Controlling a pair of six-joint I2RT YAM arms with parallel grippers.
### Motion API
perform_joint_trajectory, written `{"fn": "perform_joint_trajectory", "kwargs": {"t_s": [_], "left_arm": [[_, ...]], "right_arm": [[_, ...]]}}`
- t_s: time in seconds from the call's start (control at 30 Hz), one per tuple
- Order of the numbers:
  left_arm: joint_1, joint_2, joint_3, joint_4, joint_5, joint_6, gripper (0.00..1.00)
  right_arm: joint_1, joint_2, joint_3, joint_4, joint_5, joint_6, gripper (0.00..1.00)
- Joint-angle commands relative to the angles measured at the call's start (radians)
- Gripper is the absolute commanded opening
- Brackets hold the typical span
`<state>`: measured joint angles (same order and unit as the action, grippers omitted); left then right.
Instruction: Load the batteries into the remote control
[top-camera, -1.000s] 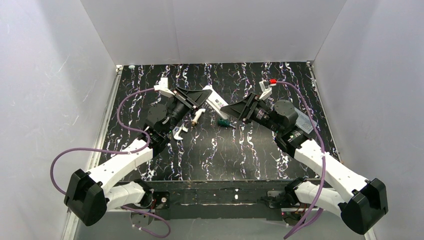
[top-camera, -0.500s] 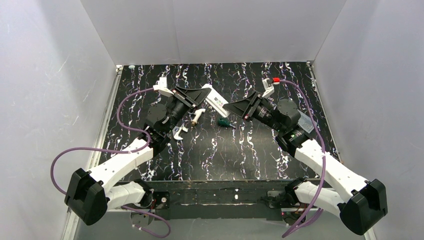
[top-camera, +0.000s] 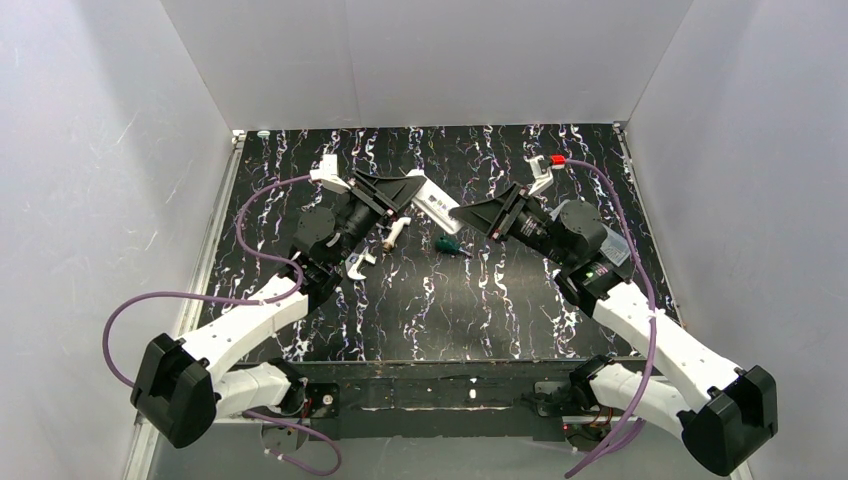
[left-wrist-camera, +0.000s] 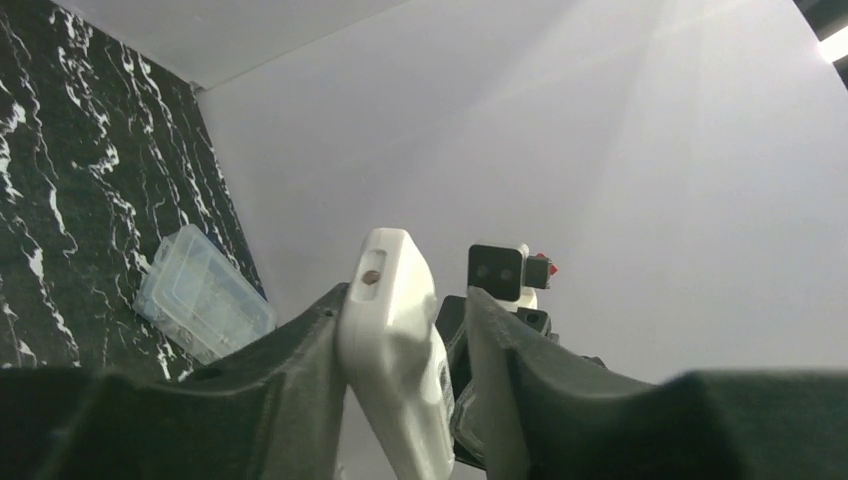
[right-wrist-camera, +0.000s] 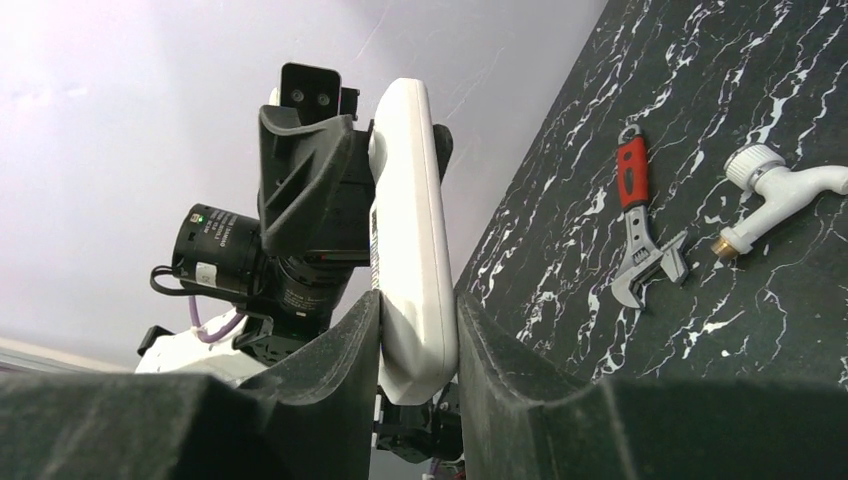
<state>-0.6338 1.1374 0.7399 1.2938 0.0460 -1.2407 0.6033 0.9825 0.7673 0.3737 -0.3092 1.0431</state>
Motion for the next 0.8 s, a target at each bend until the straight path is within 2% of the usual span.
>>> {"fn": "perform_joint_trajectory", "kwargs": {"t_s": [0.0, 0.03, 0.1, 0.13, 0.33, 0.4, 0.47, 0.6, 0.7, 0.77], "left_arm": [[-0.007, -0.032, 0.032, 0.076, 0.028, 0.029, 0.53], [-0.007, -0.039, 0.032, 0.061, 0.024, 0.027, 0.63], [-0.007, -0.056, 0.028, 0.018, 0.01, 0.026, 0.9], [-0.006, -0.069, 0.027, -0.004, 0.005, 0.033, 0.97], [-0.007, -0.155, -0.002, -0.168, -0.032, 0.086, 0.98], [-0.007, -0.205, -0.019, -0.266, -0.074, 0.133, 0.98], [-0.007, -0.273, -0.018, -0.453, -0.109, 0.166, 0.98], [-0.007, -0.415, 0.065, -0.971, -0.171, 0.326, 0.98], [-0.007, -0.451, 0.142, -1.222, -0.235, 0.449, 0.98], [-0.007, -0.459, 0.185, -1.327, -0.269, 0.523, 0.98]], "right_arm": [[-0.005, -0.026, 0.032, -0.001, 0.031, -0.065, 0.01], [-0.004, -0.029, 0.033, -0.001, 0.033, -0.07, 0.01], [-0.005, -0.037, 0.035, -0.007, 0.039, -0.081, 0.01], [-0.005, -0.044, 0.037, -0.023, 0.046, -0.089, 0.01], [-0.005, -0.097, 0.041, -0.117, 0.101, -0.187, 0.01], [-0.004, -0.109, 0.051, -0.153, 0.125, -0.239, 0.01], [-0.005, -0.112, 0.083, -0.247, 0.156, -0.327, 0.01], [-0.003, -0.079, 0.186, -0.524, 0.261, -0.534, 0.01], [0.001, -0.041, 0.192, -0.603, 0.326, -0.638, 0.01], [0.011, 0.003, 0.204, -0.649, 0.362, -0.688, 0.01]]}}
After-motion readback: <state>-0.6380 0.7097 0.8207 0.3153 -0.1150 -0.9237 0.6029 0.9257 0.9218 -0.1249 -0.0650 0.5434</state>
